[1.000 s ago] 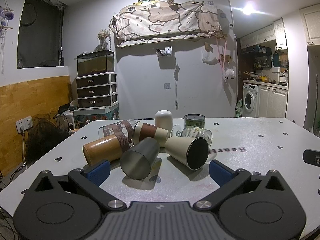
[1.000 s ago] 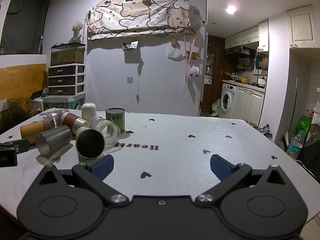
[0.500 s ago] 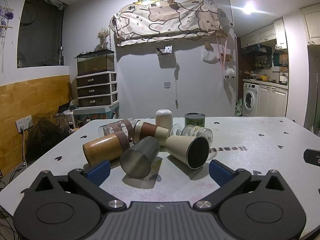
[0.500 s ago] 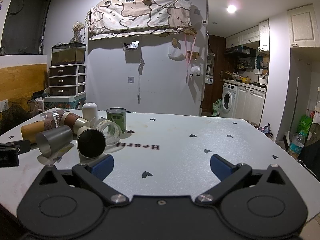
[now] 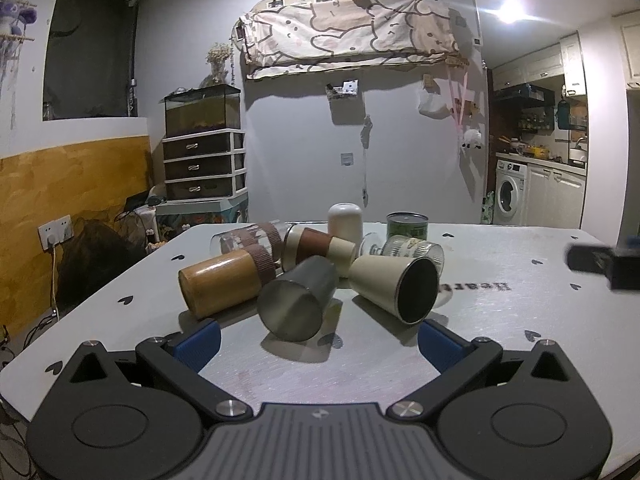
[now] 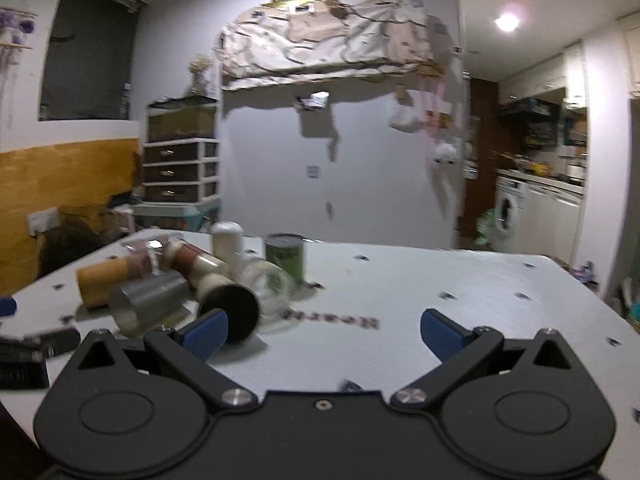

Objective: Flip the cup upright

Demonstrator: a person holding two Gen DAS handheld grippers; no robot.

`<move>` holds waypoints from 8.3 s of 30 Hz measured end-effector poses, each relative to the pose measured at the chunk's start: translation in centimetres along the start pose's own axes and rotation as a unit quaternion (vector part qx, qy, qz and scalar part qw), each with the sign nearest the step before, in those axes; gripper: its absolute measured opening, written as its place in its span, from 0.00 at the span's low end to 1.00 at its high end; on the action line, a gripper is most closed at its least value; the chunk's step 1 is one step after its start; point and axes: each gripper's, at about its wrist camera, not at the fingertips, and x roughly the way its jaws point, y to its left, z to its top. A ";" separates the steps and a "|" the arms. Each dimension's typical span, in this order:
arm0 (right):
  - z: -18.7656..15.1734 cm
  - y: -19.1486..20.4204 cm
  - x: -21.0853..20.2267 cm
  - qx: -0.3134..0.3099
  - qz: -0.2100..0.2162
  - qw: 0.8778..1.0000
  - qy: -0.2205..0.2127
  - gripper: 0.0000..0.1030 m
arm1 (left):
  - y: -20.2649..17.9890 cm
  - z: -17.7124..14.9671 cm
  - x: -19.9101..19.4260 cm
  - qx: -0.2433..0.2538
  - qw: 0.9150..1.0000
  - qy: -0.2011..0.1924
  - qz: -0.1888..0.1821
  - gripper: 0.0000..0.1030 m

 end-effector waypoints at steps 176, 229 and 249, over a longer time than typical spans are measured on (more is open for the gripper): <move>-10.0 -15.9 -6.6 0.153 -0.056 0.984 0.071 0.59 | -35.9 8.9 13.4 0.163 0.914 0.150 -0.339 0.74; -4.8 -14.5 -9.3 0.109 -0.158 0.981 0.016 0.83 | -21.4 7.8 6.7 0.085 0.947 0.014 -0.309 1.00; -4.2 -11.4 -12.1 0.069 -0.220 0.973 0.026 1.00 | -14.7 3.0 2.2 0.053 0.965 0.032 -0.254 1.00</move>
